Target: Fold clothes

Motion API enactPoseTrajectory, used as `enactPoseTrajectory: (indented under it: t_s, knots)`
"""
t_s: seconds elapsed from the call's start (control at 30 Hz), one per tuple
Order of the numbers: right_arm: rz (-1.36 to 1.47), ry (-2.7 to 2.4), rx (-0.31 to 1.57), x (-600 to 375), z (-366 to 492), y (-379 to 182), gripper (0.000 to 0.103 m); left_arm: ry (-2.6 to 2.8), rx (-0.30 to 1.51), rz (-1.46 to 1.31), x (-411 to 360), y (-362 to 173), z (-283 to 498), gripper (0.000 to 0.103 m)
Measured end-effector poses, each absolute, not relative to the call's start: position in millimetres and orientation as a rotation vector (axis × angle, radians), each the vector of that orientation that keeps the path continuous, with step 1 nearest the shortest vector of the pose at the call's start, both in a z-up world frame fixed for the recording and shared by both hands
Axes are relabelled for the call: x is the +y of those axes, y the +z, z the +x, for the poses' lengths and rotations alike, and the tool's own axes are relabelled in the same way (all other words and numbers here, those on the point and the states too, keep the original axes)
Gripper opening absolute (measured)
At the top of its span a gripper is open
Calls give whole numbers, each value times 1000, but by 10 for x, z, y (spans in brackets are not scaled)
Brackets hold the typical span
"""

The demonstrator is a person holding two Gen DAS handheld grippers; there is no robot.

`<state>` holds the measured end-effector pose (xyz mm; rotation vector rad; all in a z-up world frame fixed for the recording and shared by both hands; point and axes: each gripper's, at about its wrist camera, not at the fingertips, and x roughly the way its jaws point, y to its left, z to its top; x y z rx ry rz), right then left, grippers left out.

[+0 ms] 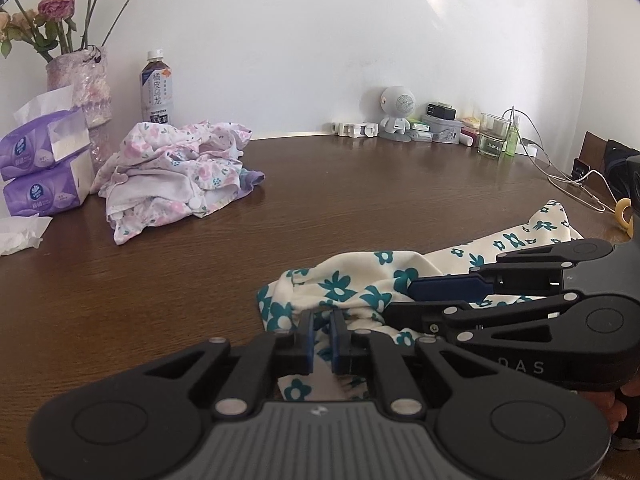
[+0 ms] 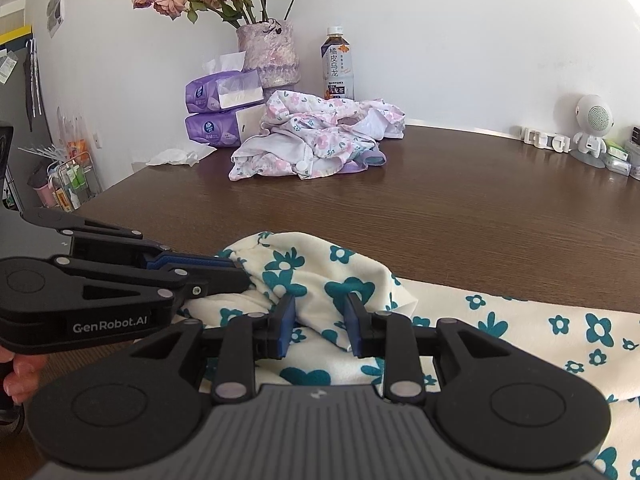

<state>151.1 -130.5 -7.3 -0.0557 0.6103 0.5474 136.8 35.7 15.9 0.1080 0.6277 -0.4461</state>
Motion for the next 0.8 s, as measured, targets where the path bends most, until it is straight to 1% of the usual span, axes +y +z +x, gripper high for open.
enactPoseTrajectory:
  t_s: [0.2, 0.47, 0.6, 0.8]
  knots:
    - [-58, 547, 609, -1307, 1511, -69, 28, -453, 622, 84, 392, 194, 1360, 8]
    - [-67, 545, 607, -1295, 1505, -66, 28, -461, 610, 57, 474, 377, 1172, 8]
    - [-60, 547, 608, -1300, 1504, -71, 28, -458, 651, 44, 497, 282, 1167, 10]
    - [-23, 546, 613, -1327, 1512, -75, 29, -453, 656, 23, 513, 200, 1187, 10]
